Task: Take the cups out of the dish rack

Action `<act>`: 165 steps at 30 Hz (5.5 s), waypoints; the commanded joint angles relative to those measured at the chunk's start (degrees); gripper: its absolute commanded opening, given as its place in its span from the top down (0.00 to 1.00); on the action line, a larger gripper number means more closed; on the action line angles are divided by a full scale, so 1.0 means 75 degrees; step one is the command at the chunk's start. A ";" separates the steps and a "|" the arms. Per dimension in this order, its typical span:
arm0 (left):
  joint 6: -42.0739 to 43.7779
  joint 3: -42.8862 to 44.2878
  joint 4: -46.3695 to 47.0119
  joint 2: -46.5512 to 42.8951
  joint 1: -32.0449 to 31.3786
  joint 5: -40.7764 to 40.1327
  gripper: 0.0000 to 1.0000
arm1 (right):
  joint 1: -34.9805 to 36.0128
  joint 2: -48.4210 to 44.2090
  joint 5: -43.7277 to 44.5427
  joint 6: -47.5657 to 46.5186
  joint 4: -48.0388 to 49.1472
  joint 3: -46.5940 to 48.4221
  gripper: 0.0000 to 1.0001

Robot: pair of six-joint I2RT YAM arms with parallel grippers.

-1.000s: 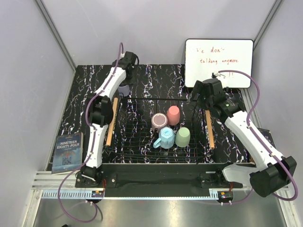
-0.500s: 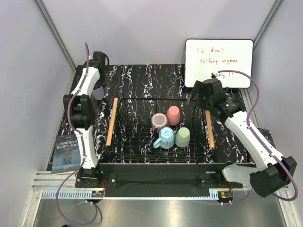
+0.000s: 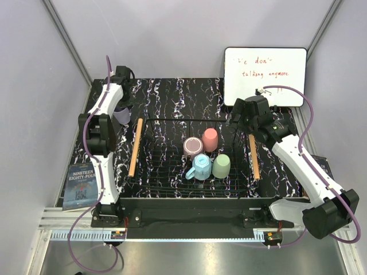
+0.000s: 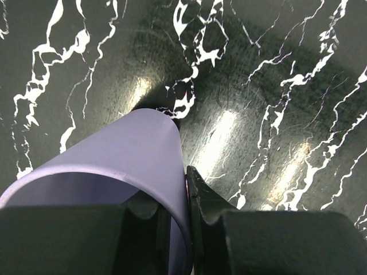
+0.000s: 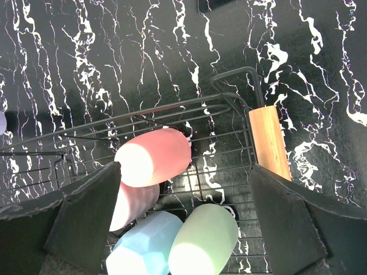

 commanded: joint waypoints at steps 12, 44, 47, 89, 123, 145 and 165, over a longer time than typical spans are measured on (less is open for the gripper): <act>-0.0058 -0.0416 0.0469 -0.0283 0.0000 0.0165 0.34 | 0.0066 -0.0084 -0.0114 -0.0096 0.0308 -0.0032 0.00; -0.0151 -0.4641 0.2190 -0.7653 -0.4160 -0.1748 0.01 | 0.0710 -0.0121 -0.0981 -0.1103 0.0872 -0.0082 0.00; -0.0339 -0.5522 0.2660 -0.8521 -0.4394 -0.1639 0.01 | 0.0874 0.0569 -0.0618 -0.1385 0.0403 0.0317 0.00; -0.0867 -0.7178 0.2942 -0.9273 -0.4852 -0.1475 0.01 | 0.1448 0.3210 -0.0746 -0.1339 0.0683 0.0893 1.00; -0.2810 -0.9263 1.0276 -1.0598 -0.4770 0.3128 0.01 | 0.0206 -0.0496 -0.7038 0.3311 0.9280 -0.2164 1.00; -0.2543 -0.9041 0.9599 -1.0152 -0.4758 0.2931 0.08 | 0.0206 -0.1713 -0.5329 0.0972 0.6860 -0.1604 1.00; -0.4159 -0.9381 1.1859 -0.9004 -0.4782 0.4911 0.22 | 0.0206 -0.0307 -0.6781 0.2902 1.0327 -0.2352 1.00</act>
